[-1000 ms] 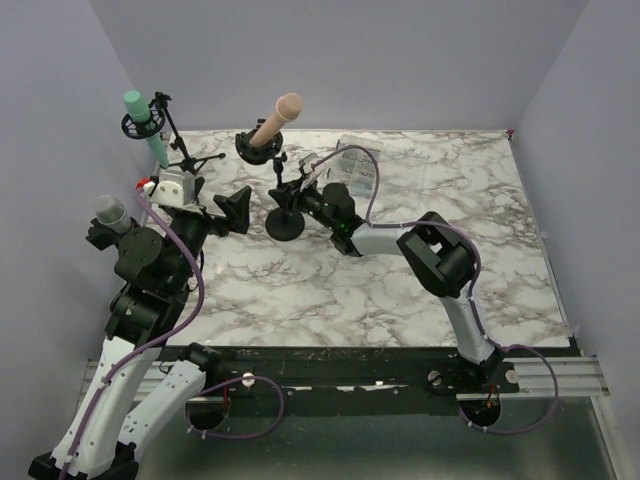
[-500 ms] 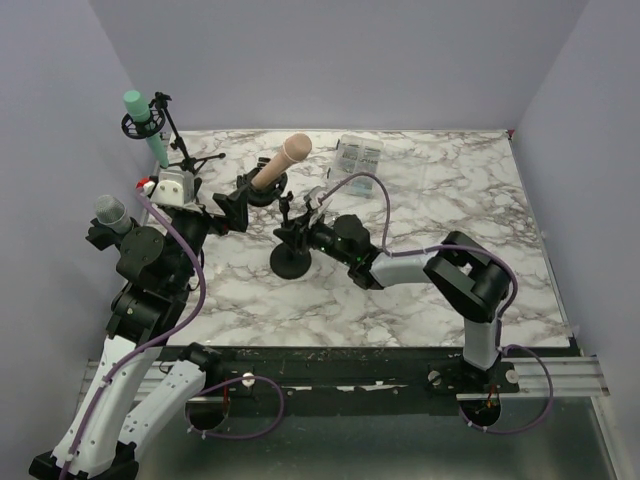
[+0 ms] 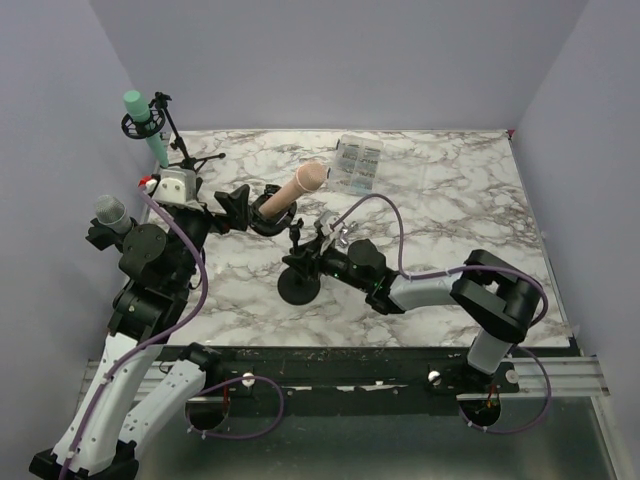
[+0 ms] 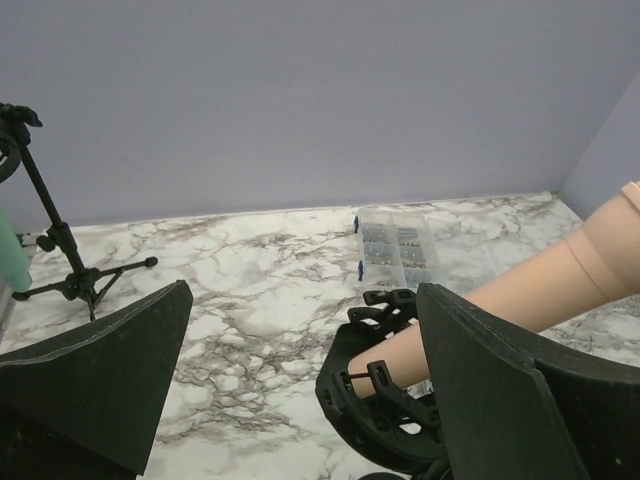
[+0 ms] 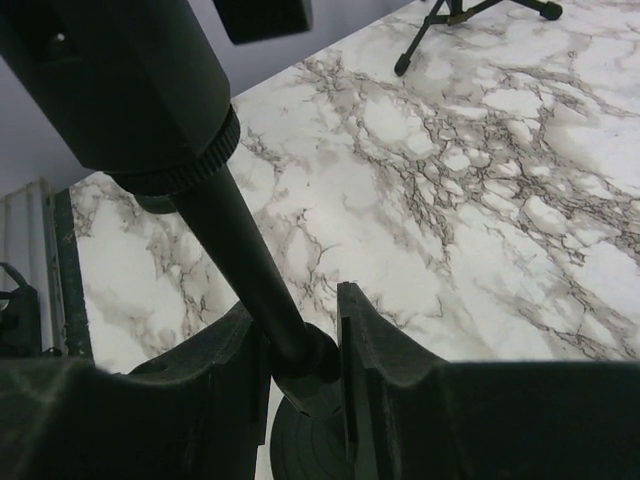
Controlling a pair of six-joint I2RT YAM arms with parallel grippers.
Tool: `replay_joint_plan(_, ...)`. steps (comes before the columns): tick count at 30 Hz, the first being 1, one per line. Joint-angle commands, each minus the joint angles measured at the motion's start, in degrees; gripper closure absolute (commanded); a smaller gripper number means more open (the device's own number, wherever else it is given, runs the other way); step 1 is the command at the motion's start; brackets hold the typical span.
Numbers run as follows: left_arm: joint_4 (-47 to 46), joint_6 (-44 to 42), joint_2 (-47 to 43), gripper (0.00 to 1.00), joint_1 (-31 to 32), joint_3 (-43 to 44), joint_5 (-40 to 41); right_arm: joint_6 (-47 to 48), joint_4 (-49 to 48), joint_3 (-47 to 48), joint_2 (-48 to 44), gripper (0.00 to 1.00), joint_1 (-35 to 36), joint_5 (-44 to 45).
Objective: Remove the microphone from the stand
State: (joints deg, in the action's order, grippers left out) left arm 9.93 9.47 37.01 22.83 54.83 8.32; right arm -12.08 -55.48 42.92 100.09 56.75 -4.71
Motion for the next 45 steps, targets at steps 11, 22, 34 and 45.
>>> replay_joint_plan(11,-0.6,1.2,2.0,0.03,-0.4,-0.5,-0.8,-5.3,14.6,-3.1,-7.1,0.22,1.7,6.8)
replay_joint_plan(22,-0.7,1.6,2.1,0.03,-0.3,-0.4,-1.3,-4.5,18.2,-12.3,-25.7,0.00,1.7,9.7)
replay_joint_plan(34,-0.6,2.0,2.4,0.04,-0.3,-0.4,-1.7,-0.5,3.5,-9.2,-30.9,0.00,1.7,13.5)
replay_joint_plan(45,-0.7,1.4,1.8,0.04,-0.3,-0.5,-0.9,1.7,-11.1,4.0,-16.9,0.05,1.8,10.0)
